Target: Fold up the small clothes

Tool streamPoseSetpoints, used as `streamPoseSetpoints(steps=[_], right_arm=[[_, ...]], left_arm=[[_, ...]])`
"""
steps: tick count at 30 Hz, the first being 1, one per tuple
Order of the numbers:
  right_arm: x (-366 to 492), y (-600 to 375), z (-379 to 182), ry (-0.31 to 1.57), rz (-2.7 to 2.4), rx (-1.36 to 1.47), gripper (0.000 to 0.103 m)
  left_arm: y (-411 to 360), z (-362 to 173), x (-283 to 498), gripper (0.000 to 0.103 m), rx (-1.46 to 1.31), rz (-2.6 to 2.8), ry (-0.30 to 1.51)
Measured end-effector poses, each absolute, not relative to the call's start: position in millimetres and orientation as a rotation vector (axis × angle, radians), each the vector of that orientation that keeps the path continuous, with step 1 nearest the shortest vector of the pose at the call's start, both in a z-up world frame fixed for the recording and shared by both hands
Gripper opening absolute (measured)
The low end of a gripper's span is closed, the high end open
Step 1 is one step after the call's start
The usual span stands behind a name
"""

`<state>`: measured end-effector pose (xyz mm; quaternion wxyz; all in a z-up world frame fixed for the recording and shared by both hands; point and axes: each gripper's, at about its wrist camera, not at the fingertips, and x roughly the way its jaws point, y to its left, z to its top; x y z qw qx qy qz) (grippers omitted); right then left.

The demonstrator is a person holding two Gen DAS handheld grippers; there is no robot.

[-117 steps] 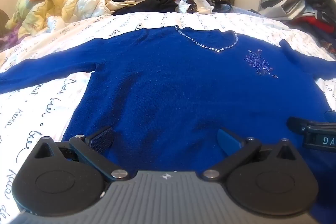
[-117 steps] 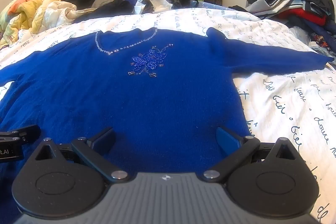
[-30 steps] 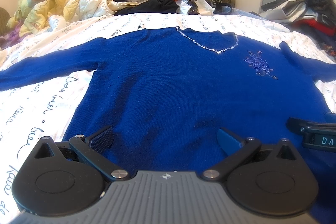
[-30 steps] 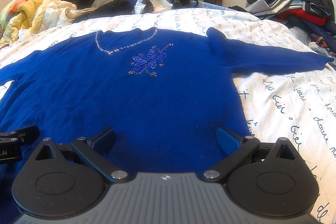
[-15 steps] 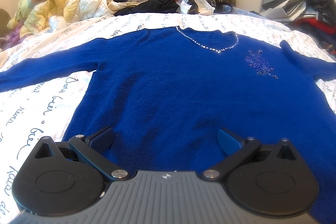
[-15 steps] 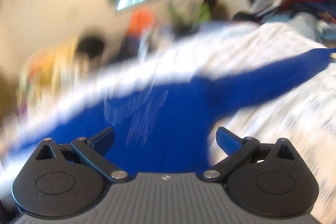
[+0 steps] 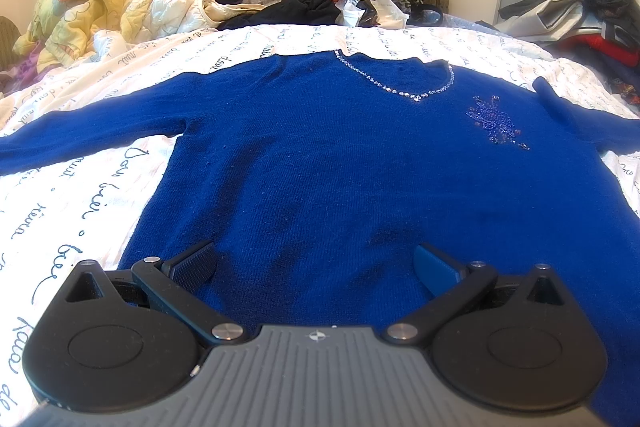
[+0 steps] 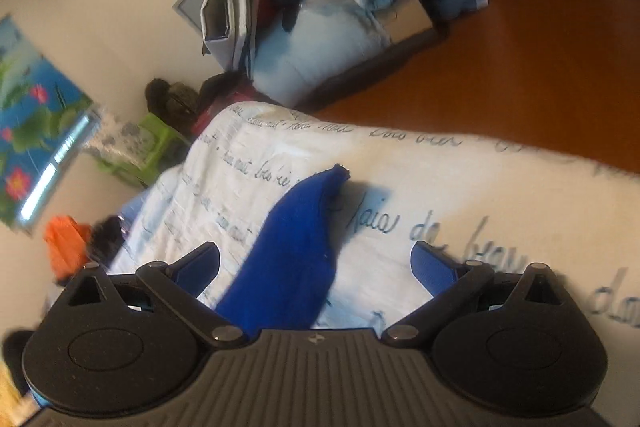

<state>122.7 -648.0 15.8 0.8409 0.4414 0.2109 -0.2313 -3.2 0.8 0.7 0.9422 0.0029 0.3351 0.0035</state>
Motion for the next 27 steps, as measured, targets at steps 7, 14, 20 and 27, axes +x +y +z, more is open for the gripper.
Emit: streamPoseSetpoints(steps=[7, 14, 20, 27], right_arm=[[161.0, -652.4, 14.0, 0.427, -0.482, 0.892, 0.056], [153.6, -642.6, 22.5, 0.424, -0.525, 0.821, 0.006], [139.7, -484.2, 95.4, 0.386, -0.069, 0.544, 0.005], [119.0, -239.2, 92.5, 0.552, 0.479, 0.446, 0.049]], left_arm=[[0.0, 0.2, -2.9, 0.103, 0.005, 0.006, 0.684], [-0.5, 0.0, -2.7, 0.103, 0.004, 0.005, 0.683], [-2.0, -0.2, -2.1, 0.103, 0.002, 0.004, 0.683], [-1.5, -0.1, -2.9, 0.103, 0.007, 0.005, 0.684]])
